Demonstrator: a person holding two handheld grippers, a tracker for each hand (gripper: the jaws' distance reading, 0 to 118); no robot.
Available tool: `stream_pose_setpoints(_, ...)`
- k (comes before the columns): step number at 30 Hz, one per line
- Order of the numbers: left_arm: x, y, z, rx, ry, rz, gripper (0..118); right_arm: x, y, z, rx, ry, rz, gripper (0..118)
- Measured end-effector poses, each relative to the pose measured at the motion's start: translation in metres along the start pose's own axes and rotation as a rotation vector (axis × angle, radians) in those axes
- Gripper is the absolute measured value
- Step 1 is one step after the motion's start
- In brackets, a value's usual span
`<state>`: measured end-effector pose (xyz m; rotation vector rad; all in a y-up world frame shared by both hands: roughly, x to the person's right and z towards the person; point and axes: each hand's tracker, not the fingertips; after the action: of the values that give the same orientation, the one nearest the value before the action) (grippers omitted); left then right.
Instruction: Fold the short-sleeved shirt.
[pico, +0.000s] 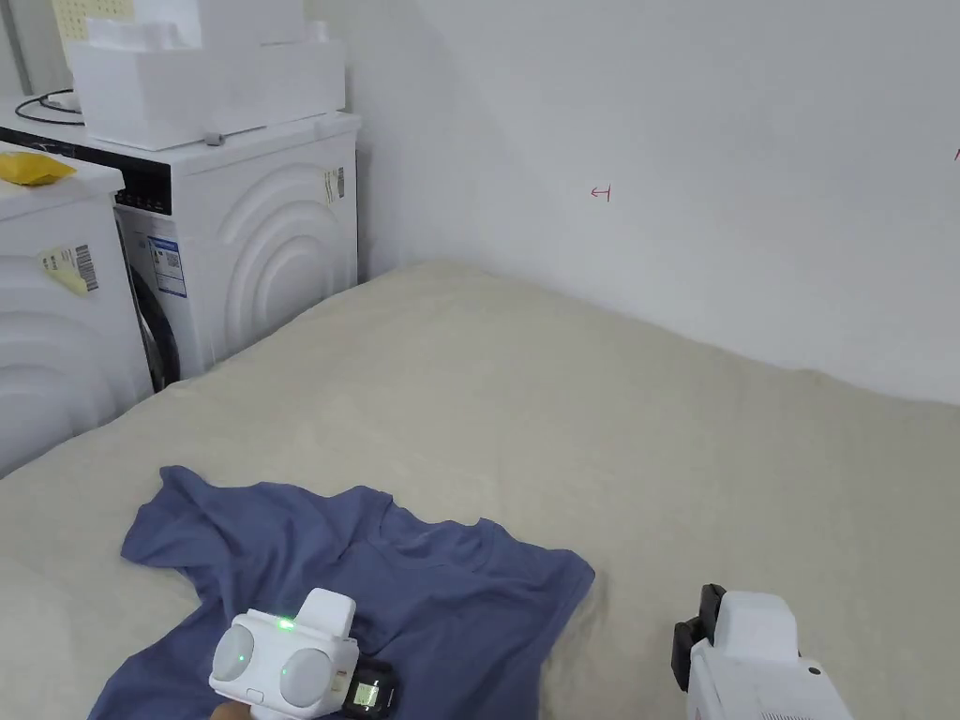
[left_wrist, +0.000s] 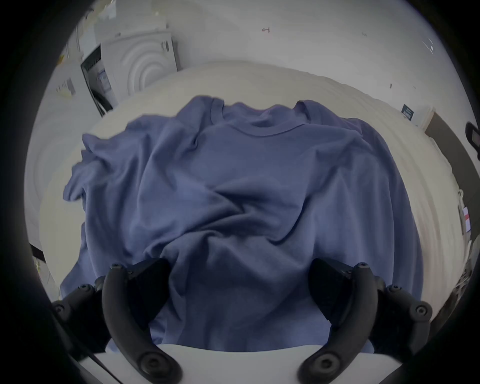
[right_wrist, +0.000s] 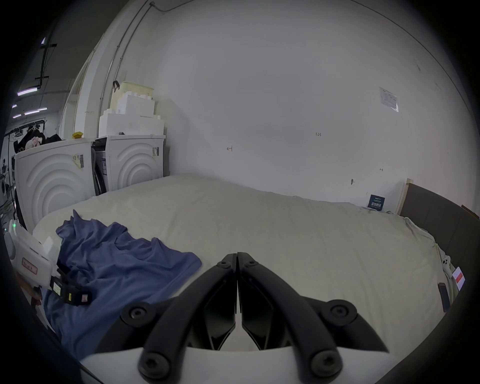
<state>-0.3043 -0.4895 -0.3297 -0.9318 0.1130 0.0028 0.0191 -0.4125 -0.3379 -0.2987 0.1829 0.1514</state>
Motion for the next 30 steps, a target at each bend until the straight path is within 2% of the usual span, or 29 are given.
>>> stream_pose_setpoints(2,0.006,0.002,0.002,-0.026,0.018,0.024,104,0.007,-0.006,-0.003,-0.009,-0.008,0.001,0)
stream_pose_setpoints(4,0.002,0.002,-0.007,-0.017,0.017,0.012,91,0.012,-0.009,-0.003,-0.016,-0.014,0.000,0)
stream_pose_setpoints(7,0.009,0.008,-0.001,0.007,0.000,-0.019,47,0.017,-0.012,-0.001,-0.028,-0.025,-0.007,0)
stream_pose_setpoints(9,0.012,0.007,0.004,-0.008,0.001,-0.033,28,0.020,-0.013,0.000,-0.033,-0.031,-0.017,0)
stream_pose_setpoints(11,0.009,0.008,0.004,-0.017,0.005,-0.029,3,0.022,-0.014,0.003,-0.033,-0.036,-0.025,0)
stream_pose_setpoints(12,0.004,0.008,-0.002,-0.016,0.011,-0.023,2,0.024,-0.014,0.004,-0.033,-0.036,-0.029,0)
stream_pose_setpoints(15,-0.012,0.008,0.003,0.000,-0.052,0.106,0,0.029,-0.015,0.009,-0.027,-0.044,-0.040,0)
stream_pose_setpoints(18,-0.020,0.002,0.028,0.084,-0.098,0.205,0,0.038,-0.016,0.011,-0.022,-0.051,-0.051,0)
stream_pose_setpoints(24,-0.025,0.011,0.063,0.305,-0.183,0.198,0,0.064,-0.015,0.020,0.006,-0.077,-0.068,0)
stream_pose_setpoints(27,-0.020,0.028,0.081,0.363,-0.163,0.220,0,0.080,-0.015,0.027,0.024,-0.098,-0.089,0)
stream_pose_setpoints(30,-0.012,0.053,0.090,0.423,-0.208,0.246,0,0.100,-0.014,0.036,0.043,-0.132,-0.104,0)
